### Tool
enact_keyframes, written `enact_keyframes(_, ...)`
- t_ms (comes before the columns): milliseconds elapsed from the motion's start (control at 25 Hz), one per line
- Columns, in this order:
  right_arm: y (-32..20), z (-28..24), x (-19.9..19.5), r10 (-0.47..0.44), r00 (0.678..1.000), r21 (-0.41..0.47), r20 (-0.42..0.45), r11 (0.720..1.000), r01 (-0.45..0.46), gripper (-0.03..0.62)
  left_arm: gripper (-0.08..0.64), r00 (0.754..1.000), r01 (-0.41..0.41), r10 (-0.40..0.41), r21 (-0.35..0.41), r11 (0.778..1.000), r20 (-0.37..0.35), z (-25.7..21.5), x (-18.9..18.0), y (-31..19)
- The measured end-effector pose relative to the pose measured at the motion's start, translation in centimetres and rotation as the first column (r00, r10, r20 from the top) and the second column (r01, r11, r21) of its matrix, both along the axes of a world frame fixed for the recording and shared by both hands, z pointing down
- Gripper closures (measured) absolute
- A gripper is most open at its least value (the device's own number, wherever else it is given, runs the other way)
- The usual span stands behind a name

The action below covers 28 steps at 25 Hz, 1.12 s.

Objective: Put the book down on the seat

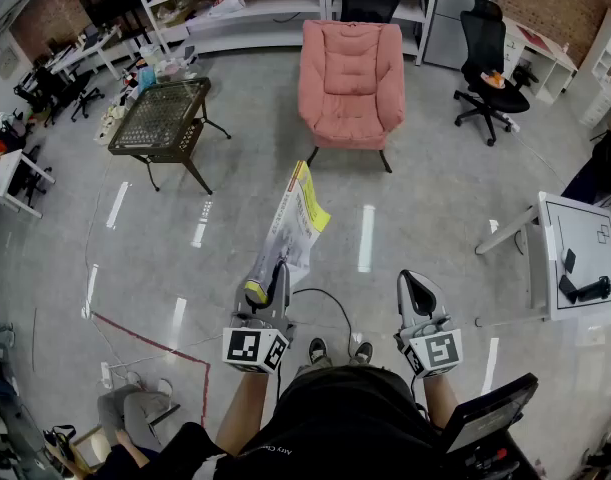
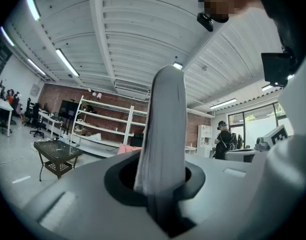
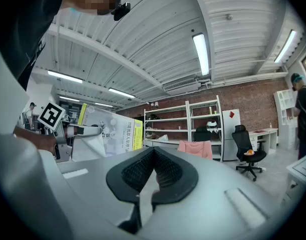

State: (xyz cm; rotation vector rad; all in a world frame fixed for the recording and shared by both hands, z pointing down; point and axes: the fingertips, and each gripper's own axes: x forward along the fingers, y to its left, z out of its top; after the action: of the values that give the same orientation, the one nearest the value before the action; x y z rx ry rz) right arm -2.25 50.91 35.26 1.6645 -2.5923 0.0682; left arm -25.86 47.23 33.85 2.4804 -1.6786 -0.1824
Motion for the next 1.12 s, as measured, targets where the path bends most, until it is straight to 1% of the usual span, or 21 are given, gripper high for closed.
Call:
enact_keyframes(160,-0.5,-0.2,-0.6,-0.021,0.999,0.022,0.041,1.0,0.02,0.579,0.492,1.0,-0.011,0.011,-0.001,1.0,0.004,0.1,-0.4,-0.7)
enact_keyframes(200,-0.7,-0.3,-0.7,-0.019,0.999,0.026,0.044,1.0,0.018,0.564,0.492,1.0,-0.014,0.014,0.001,1.0,0.005,0.1,-0.6,-0.9)
enact_keyframes(440,-1.9,-0.1,-1.6,0.006,1.0,0.036,0.016,0.999,-0.007,0.56,0.492,0.999,-0.043,0.042,0.028,0.999,0.026,0.3,-1.1,-2.0)
enact_keyframes(680,-3.0,-0.5,-3.0,0.011,1.0,0.039,0.0,0.999,-0.011,0.56,0.492,0.996,-0.084,0.084,0.029,0.996,0.02,-0.2,-0.8,-3.7)
enact_keyframes(800,-3.9,-0.2,-2.7,0.002,1.0,0.035,0.0,0.999,-0.002,0.561,0.492,0.996,-0.092,0.091,0.027,0.995,0.022,-0.1,0.2,-4.8)
enact_keyframes(1000,-7.3,0.9,-0.2,-0.005,0.999,0.027,0.036,1.0,0.004,0.563,0.492,0.996,-0.088,0.087,0.018,0.996,0.029,0.2,3.1,-7.6)
enact_keyframes(1120,-9.7,0.9,1.5,-0.028,0.998,0.037,0.047,0.999,0.026,0.563,0.492,0.997,-0.068,0.068,0.017,0.998,0.025,0.2,5.1,-9.3)
